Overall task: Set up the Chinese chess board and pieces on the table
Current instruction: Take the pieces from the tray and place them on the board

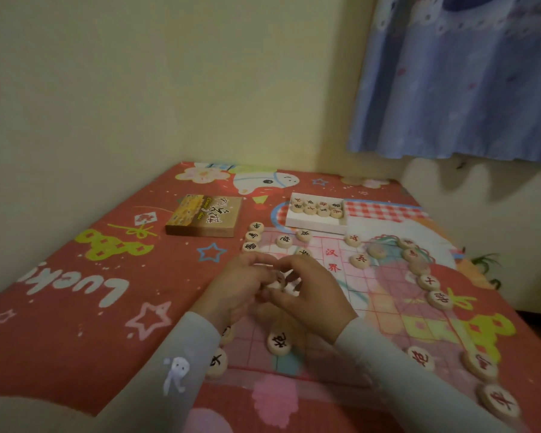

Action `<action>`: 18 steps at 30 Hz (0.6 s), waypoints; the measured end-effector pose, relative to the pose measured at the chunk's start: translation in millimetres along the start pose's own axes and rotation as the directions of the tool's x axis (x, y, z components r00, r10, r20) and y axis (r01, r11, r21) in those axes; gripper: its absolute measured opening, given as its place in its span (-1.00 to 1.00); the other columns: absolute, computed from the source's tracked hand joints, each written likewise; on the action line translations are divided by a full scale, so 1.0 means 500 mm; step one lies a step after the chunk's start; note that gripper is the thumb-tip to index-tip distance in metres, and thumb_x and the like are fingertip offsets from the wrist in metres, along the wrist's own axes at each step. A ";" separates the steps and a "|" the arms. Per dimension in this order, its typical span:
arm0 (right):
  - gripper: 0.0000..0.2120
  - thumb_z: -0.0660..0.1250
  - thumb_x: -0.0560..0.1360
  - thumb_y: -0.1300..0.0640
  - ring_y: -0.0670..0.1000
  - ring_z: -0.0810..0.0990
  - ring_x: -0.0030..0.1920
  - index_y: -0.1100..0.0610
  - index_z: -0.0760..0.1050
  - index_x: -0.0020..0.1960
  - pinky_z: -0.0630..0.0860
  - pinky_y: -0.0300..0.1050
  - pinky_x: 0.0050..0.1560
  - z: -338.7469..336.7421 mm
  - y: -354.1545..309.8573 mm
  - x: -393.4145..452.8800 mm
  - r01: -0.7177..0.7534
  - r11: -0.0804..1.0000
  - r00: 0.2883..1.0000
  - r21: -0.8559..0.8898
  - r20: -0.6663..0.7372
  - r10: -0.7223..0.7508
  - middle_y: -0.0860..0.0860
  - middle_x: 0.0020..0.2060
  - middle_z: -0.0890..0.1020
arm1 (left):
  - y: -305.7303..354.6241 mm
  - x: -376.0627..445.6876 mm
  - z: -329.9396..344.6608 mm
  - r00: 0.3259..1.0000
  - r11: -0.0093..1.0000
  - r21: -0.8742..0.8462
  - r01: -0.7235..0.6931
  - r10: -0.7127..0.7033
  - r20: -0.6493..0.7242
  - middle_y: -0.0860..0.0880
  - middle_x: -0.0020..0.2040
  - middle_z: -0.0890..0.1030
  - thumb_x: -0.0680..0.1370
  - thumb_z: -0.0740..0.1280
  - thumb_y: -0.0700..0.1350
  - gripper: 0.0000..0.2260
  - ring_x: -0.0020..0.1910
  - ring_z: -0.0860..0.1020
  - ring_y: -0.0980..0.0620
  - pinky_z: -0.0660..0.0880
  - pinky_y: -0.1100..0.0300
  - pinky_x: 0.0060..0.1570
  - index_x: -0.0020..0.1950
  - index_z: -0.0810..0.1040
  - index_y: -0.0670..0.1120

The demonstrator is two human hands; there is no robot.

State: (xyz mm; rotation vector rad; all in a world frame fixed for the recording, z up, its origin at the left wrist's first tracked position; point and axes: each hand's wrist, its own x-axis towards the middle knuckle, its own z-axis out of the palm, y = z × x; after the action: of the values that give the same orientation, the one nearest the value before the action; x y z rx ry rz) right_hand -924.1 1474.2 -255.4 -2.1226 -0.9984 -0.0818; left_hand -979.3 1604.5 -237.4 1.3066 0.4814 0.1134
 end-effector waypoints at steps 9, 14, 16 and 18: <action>-0.76 0.44 0.42 0.02 -0.23 0.52 -0.13 -0.03 0.54 0.07 0.43 -0.39 -0.13 -0.086 0.074 -0.038 -0.106 0.994 0.991 -0.035 -0.089 0.103 -0.18 -0.10 0.58 | -0.007 0.030 0.101 0.993 0.999 0.053 0.006 -0.013 0.116 -0.28 0.00 0.64 0.53 0.27 -0.37 -0.81 -0.14 0.66 -0.09 0.62 0.15 -0.19 0.12 0.54 -0.25; -0.81 0.41 0.45 0.09 -0.15 0.55 -0.07 0.00 0.54 0.06 0.50 -0.27 -0.07 -0.144 0.138 -0.055 -0.271 0.961 0.955 -0.054 -0.139 0.261 -0.12 -0.06 0.60 | 0.013 0.060 0.115 0.995 0.970 0.234 -0.069 0.052 0.079 -0.21 -0.02 0.61 0.55 0.28 -0.30 -0.88 -0.13 0.63 -0.09 0.60 0.13 -0.08 0.03 0.57 -0.18; -0.82 0.37 0.48 0.10 -0.11 0.55 -0.04 0.00 0.54 0.07 0.49 -0.23 -0.05 -0.166 0.160 -0.062 -0.339 0.936 0.936 -0.091 -0.136 0.326 -0.11 -0.03 0.60 | 0.019 0.079 0.113 0.981 0.860 0.473 -0.195 0.174 0.088 -0.09 -0.05 0.62 0.56 0.27 -0.22 -0.88 -0.12 0.58 -0.01 0.56 0.09 -0.05 0.00 0.59 -0.09; -0.83 0.35 0.50 0.07 -0.10 0.54 -0.03 0.00 0.54 0.09 0.46 -0.25 -0.07 -0.178 0.177 -0.065 -0.386 0.911 0.921 -0.141 -0.118 0.372 -0.10 0.00 0.59 | 0.026 0.100 0.107 0.936 0.621 0.714 -0.324 0.317 0.150 0.04 -0.06 0.62 0.57 0.26 -0.11 -0.86 -0.09 0.57 0.04 0.49 0.14 -0.08 0.02 0.61 -0.02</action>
State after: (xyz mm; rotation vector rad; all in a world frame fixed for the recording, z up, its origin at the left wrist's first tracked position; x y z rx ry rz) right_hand -864.0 1359.3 -259.7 -2.4032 -0.5258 -0.0659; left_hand -910.7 1577.1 -229.6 2.1970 0.2719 0.2299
